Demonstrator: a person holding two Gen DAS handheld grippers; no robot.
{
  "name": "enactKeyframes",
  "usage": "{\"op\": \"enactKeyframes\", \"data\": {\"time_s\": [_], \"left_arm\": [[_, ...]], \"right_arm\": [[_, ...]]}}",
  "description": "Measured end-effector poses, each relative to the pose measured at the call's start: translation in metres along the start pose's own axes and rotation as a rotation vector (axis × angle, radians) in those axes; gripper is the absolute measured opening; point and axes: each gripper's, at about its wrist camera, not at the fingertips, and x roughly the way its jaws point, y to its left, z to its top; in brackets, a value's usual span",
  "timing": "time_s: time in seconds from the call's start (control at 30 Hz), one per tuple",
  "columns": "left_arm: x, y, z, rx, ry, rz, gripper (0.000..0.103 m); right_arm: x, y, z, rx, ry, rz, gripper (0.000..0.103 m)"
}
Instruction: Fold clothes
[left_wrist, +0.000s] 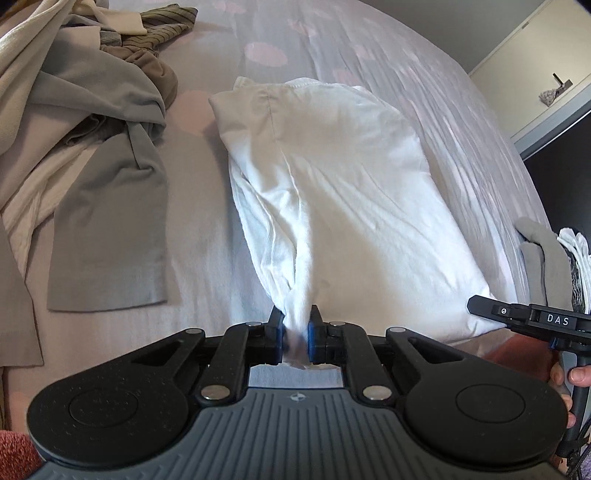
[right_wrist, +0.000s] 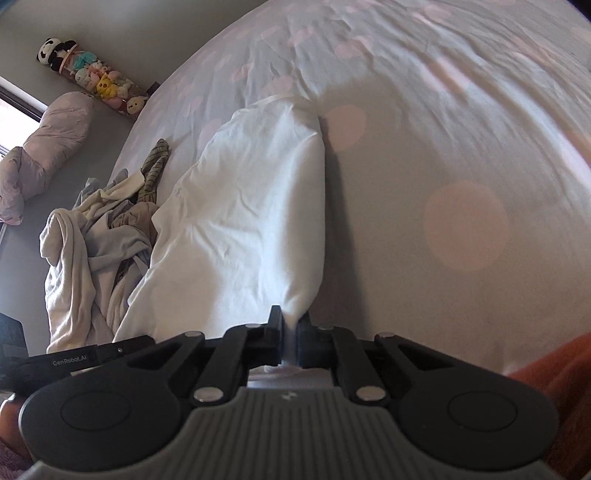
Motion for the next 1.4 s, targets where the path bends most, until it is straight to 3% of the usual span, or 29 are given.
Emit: {"op": "enactKeyframes", "data": {"time_s": [0.3, 0.57, 0.8, 1.0, 1.27, 1.4], "left_arm": [[0.02, -0.005, 0.001, 0.04, 0.097, 0.093, 0.012], [0.015, -0.008, 0.0, 0.043, 0.111, 0.125, 0.015], [-0.015, -0.004, 0.002, 0.052, 0.041, 0.112, 0.021], [-0.029, 0.002, 0.028, 0.058, -0.11, 0.044, 0.021], [0.01, -0.005, 0.07, 0.119, -0.219, 0.014, 0.021], [0.044, 0.004, 0.079, 0.119, -0.182, 0.067, 0.021]], "right_arm": [[0.011, 0.008, -0.019, -0.171, 0.004, -0.095, 0.009], [0.004, 0.011, -0.023, -0.208, -0.019, -0.121, 0.015], [-0.023, 0.016, -0.021, -0.257, -0.109, -0.138, 0.015], [-0.025, 0.03, -0.012, -0.377, -0.175, -0.162, 0.013], [0.023, 0.051, 0.011, -0.478, -0.176, -0.18, 0.009], [0.056, 0.048, 0.023, -0.477, -0.135, -0.22, 0.009]]}}
